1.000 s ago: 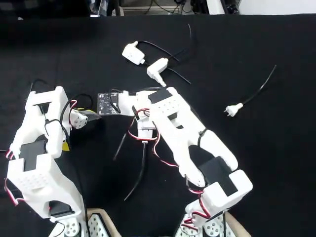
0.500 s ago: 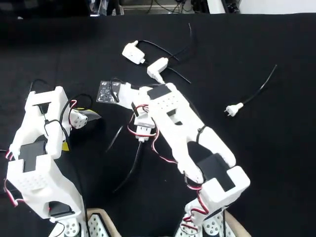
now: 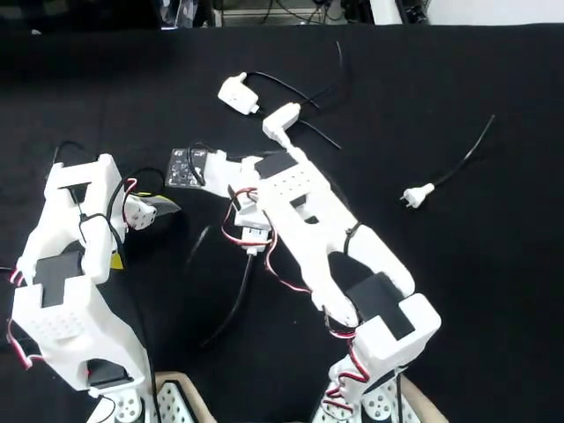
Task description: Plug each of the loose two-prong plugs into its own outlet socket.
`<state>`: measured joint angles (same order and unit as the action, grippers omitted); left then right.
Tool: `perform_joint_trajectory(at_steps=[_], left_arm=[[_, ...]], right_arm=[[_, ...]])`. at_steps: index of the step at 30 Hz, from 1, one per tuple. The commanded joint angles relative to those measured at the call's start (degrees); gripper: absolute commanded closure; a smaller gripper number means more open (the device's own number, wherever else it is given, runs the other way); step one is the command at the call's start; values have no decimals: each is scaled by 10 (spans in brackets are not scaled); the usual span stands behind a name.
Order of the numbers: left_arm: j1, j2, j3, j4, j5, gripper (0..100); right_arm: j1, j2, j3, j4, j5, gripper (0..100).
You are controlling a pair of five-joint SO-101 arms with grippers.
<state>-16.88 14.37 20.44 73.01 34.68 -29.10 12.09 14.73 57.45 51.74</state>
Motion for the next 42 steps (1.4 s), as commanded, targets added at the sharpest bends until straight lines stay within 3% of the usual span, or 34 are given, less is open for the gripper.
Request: perform_joint_trajectory(at_steps=[1, 3, 19, 42], left_arm=[[0, -24, -2, -8, -5, 475], [0, -24, -2, -8, -5, 475], [0, -24, -2, -8, -6, 475], [0, -24, -2, -8, -6, 475]], right_arm=[[-11, 15, 0, 12, -4, 788], [-10, 15, 0, 12, -4, 753], [-18, -106, -1, 75, -3, 747], [-62, -107, 12, 70, -1, 752]])
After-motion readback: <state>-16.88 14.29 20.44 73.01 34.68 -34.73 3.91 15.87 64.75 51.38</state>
